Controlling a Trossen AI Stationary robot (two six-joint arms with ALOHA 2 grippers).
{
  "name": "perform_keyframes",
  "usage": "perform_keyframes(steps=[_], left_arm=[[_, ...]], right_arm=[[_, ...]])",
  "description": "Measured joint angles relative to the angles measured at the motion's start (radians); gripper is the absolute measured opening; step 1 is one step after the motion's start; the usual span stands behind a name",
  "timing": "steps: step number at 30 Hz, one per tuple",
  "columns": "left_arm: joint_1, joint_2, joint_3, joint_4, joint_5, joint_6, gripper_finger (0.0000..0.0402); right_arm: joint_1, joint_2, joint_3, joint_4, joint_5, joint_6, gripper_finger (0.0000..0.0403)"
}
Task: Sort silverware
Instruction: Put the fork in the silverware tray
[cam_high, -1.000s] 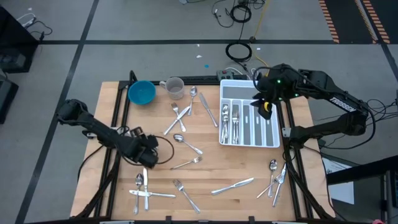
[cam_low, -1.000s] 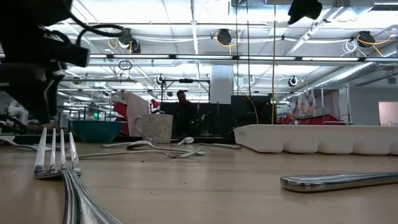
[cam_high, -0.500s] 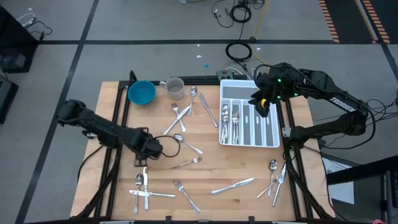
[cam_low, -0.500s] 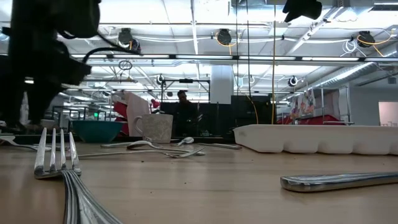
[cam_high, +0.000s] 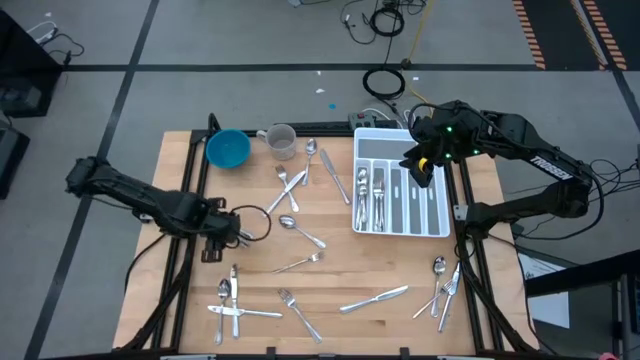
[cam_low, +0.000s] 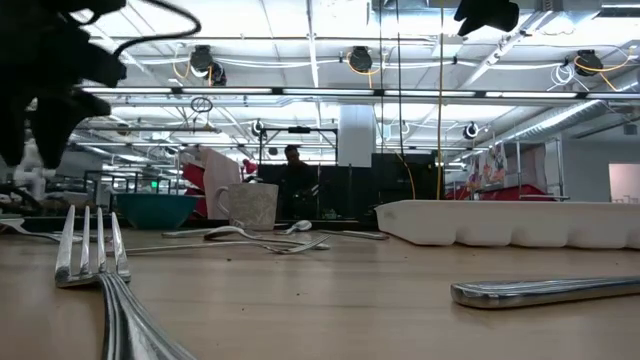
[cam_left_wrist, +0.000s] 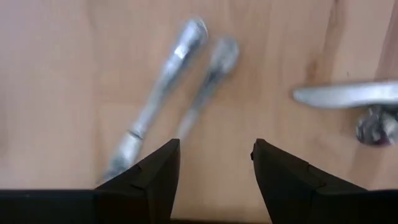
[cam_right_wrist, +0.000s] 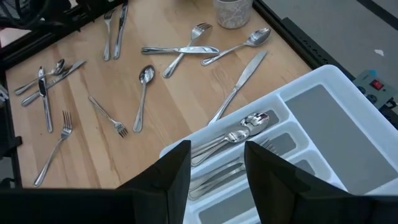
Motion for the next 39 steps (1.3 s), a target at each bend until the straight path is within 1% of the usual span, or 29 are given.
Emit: perform_keyframes(steps=[3,5,7,10,16,21,24,32,37,39], left_arm=[[0.0,0.005,-0.04,0.032,0.08,-0.027,0.0205],[0.0,0.024,-0.082,0.036,0.097,-0.09,0.0205],[0.0,0.04,-0.113,0.039,0.111,-0.116,0.0205],[0.0,0.063,-0.133,0.077,0.057,-0.167,0.0205],[0.0,0.08,-0.131,0.078,-0.027,-0.237,0.0205],[0.0,0.086,-0.097,0.065,-0.06,-0.242,0.0205],[0.0,0.086,-0.09,0.059,-0.103,-0.221,0.0205],[0.0,0.12,-0.111,0.056,-0.105,-0.228,0.0205],[0.0,0.187,-0.128,0.08,-0.104,-0.228,0.0205],[0.0,0.222,-0.129,0.084,-0.104,-0.225,0.0205]], right_arm=[[0.0,0.0,0.0,0.007,0.0,0.0,0.0144],[0.0,0.0,0.0,0.007,0.0,0.0,0.0144],[0.0,0.0,0.0,0.007,0.0,0.0,0.0144],[0.0,0.0,0.0,0.007,0.0,-0.006,0.0144],[0.0,0.0,0.0,0.006,0.0,-0.01,0.0144],[0.0,0.0,0.0,0.006,-0.004,-0.047,0.0144],[0.0,0.0,0.0,0.006,-0.004,-0.08,0.0144],[0.0,0.0,0.0,0.007,-0.004,-0.148,0.0144],[0.0,0.0,0.0,0.007,-0.007,-0.178,0.0144],[0.0,0.0,0.0,0.006,-0.031,-0.191,0.0144]])
